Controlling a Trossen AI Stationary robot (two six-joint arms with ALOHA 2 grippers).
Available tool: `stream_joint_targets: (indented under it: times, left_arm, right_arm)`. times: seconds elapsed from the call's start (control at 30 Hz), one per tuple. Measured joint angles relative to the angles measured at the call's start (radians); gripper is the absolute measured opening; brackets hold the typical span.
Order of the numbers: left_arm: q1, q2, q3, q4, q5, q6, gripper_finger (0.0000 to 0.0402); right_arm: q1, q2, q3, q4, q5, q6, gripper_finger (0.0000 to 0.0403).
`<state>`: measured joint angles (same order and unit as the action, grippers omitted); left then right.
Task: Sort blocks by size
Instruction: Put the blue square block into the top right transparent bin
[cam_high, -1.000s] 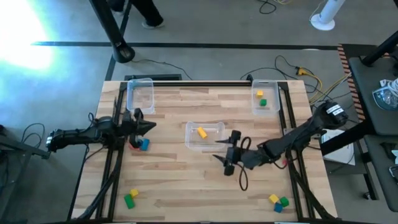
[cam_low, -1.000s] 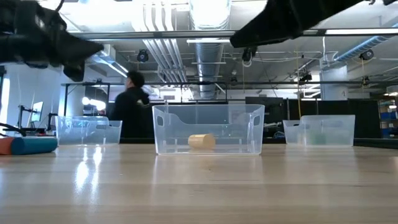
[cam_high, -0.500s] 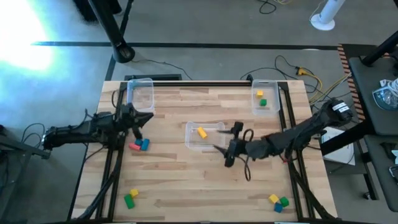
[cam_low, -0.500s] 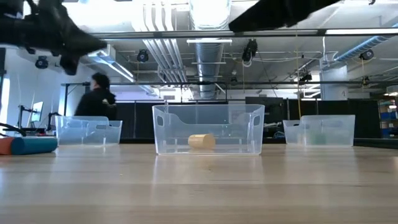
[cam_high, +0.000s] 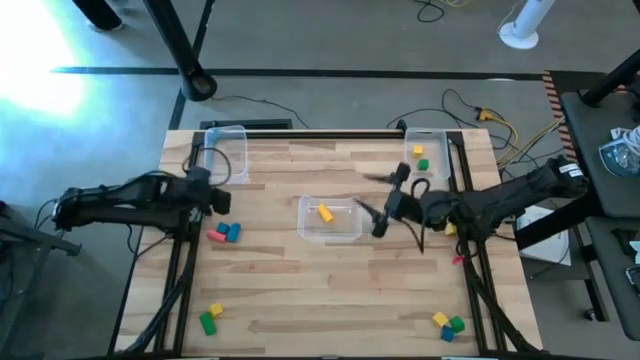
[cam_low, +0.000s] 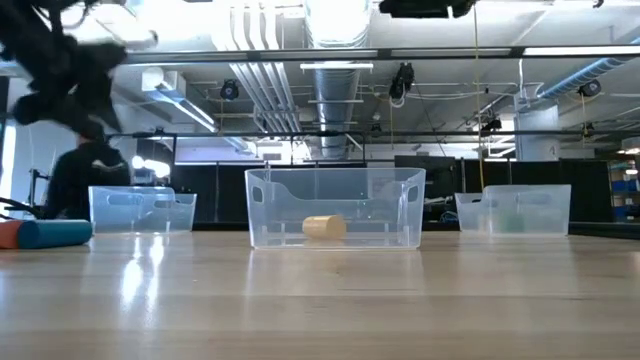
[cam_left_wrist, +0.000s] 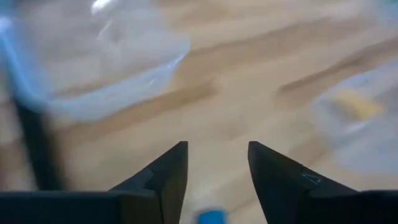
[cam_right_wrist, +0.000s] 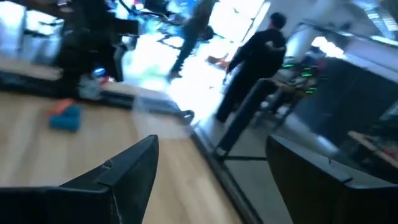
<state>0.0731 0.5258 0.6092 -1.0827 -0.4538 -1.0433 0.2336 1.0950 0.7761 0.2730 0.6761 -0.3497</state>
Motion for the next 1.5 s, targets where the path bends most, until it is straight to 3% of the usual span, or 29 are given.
stream_joint_targets:
  times: [0.13, 0.27, 0.37, 0.73, 0.87, 1.17, 1.5]
  left_arm:
    - [0.000, 0.123, -0.063, 0.040, 0.029, -0.021, 0.0162]
    - [0.002, 0.265, -0.074, 0.066, 0.100, -0.030, 0.0162]
    - [0.003, 0.353, -0.049, 0.061, 0.224, -0.028, 0.0162]
    - [0.011, 0.609, 0.079, -0.080, 0.425, 0.065, 0.0162]
    - [0.013, 0.715, 0.135, -0.181, 0.433, 0.155, 0.0166]
    - [0.066, 0.840, 0.155, -0.159, 0.472, 0.185, 0.0222]
    - [0.259, 0.933, 0.123, -0.132, 0.525, 0.314, 0.0231]
  right_arm:
    - [0.092, 0.038, -0.049, -0.060, -0.057, 0.068, 0.0290]
    - [0.202, 0.092, -0.071, -0.057, 0.003, 0.157, 0.0287]
    - [0.268, 0.096, -0.064, -0.067, 0.052, 0.243, 0.0287]
    - [0.409, 0.106, -0.062, -0.171, 0.108, 0.358, 0.0286]
    - [0.417, 0.105, -0.062, -0.165, 0.129, 0.353, 0.0294]
    - [0.446, 0.104, -0.062, -0.194, 0.139, 0.346, 0.0304]
    - [0.509, 0.104, -0.062, -0.227, 0.149, 0.392, 0.0296]
